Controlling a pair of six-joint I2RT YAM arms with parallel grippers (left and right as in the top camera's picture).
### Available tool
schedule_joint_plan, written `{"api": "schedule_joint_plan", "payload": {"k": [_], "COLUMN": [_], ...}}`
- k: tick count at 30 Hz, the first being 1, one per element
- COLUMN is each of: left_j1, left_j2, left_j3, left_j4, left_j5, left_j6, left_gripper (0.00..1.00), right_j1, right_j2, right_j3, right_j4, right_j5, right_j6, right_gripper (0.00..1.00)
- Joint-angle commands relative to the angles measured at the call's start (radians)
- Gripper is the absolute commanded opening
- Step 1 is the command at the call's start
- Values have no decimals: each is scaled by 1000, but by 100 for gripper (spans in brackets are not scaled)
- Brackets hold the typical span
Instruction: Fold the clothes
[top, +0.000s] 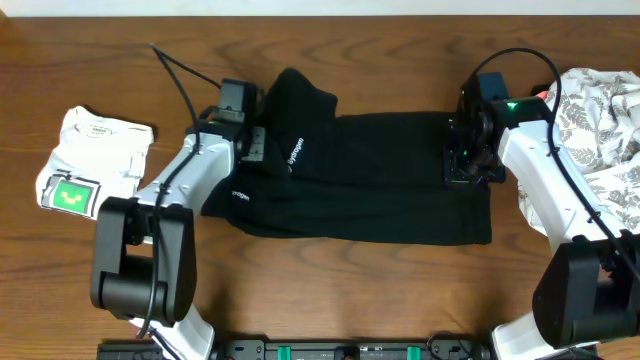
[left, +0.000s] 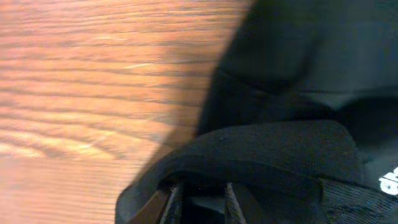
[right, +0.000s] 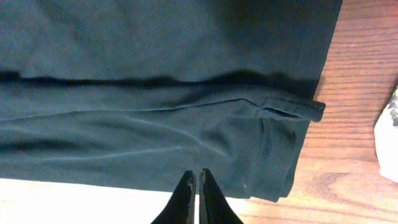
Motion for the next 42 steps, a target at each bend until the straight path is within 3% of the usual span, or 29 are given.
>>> {"api": "schedule_joint_plan", "payload": {"k": [1, 11, 17, 18, 20, 25, 28, 34, 42], "left_j1": [40, 55, 79, 79, 77, 80, 81, 81, 81], "left_j2": [5, -6, -61, -79, -129, -245, -251, -116, 275], "left_j3": [2, 2, 3, 6, 21, 73, 115, 315, 807], "left_j4": [-15, -105, -129, -124, -113, -28, 32, 18, -243], "left_j5": [-55, -56, -59, -59, -58, 88, 175, 311, 402], "left_j6": [-47, -49, -143, -141, -133, -64, -40, -10, 11], "left_gripper": [24, 24, 24, 24, 27, 59, 65, 69, 77], "right_j1": [5, 5, -15, -26, -46, -68, -77, -135, -189], "right_j2": [-19, -20, -21, -21, -21, -18, -14, 9, 101], "right_j3": [14, 20, 78, 88, 101, 108, 108, 108, 136], "right_j4": [0, 10, 42, 66, 121, 257, 312, 389, 464], "right_j5": [11, 20, 75, 70, 39, -8, -8, -11, -65], "right_j6": [-8, -8, -7, -3, 8, -45, -61, -60, -76], "right_gripper": [3, 3, 6, 10, 32, 51, 57, 63, 69]}}
